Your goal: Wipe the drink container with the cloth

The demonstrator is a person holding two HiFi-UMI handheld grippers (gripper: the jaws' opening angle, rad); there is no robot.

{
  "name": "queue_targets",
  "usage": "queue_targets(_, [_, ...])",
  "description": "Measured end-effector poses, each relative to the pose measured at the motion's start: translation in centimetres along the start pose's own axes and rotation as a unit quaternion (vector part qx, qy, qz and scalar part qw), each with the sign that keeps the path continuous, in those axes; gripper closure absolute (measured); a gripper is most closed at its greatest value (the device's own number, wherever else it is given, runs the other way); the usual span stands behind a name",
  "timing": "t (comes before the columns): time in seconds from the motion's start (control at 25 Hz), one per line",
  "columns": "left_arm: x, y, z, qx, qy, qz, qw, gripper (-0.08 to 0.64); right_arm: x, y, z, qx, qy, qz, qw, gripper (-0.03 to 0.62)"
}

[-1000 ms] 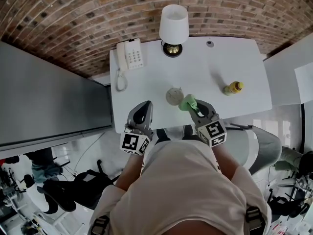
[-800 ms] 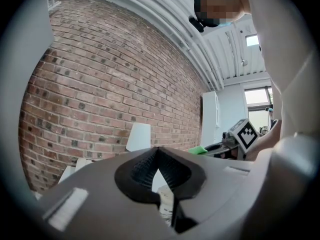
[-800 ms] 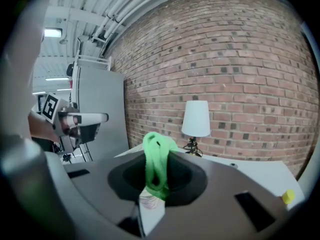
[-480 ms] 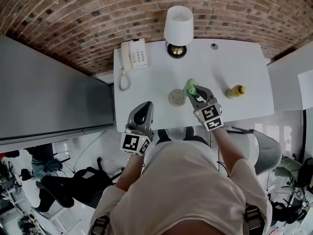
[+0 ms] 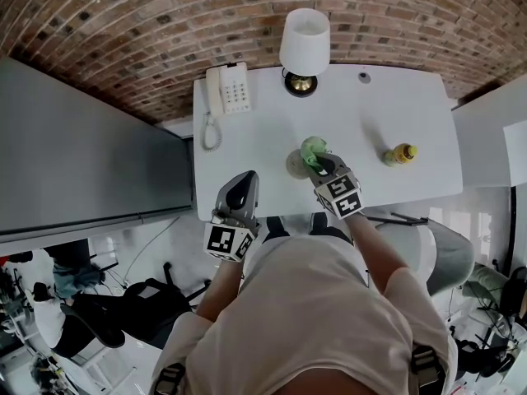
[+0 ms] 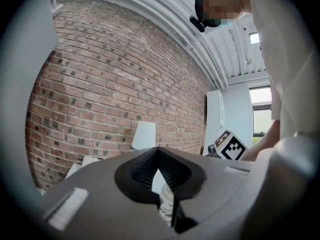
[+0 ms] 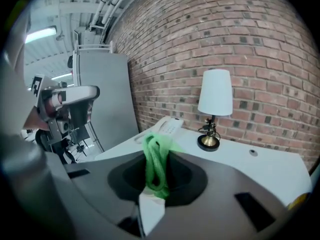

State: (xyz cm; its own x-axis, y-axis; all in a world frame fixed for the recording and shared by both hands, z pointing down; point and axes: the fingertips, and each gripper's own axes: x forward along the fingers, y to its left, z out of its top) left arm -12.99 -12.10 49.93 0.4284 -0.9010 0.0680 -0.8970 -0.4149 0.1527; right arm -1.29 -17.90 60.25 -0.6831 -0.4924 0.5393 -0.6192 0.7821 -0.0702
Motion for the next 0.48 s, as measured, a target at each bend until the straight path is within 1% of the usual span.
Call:
queue_targets(0.2, [0.1, 0.0, 0.0, -0.002, -0.005, -0.009, 0.9999, 0.551, -0.3, 0.5, 0.1, 0.016, 0.003, 0.0, 1.0, 0.529])
queue_targets(0.28, [0.0, 0.1, 0.1, -0.008, -0.006, -0.006, 0.9999, 0.551, -0.3, 0.9, 0.2, 0.016, 0.005, 0.003, 1.0, 0.529])
queue_targets(0.48, [-0.1, 0.2, 0.2, -0.006, -0.008, -0.009, 0.9999, 0.551, -0.2, 2.2, 0.0, 0.009, 0.019, 0.01, 1.0, 0.528])
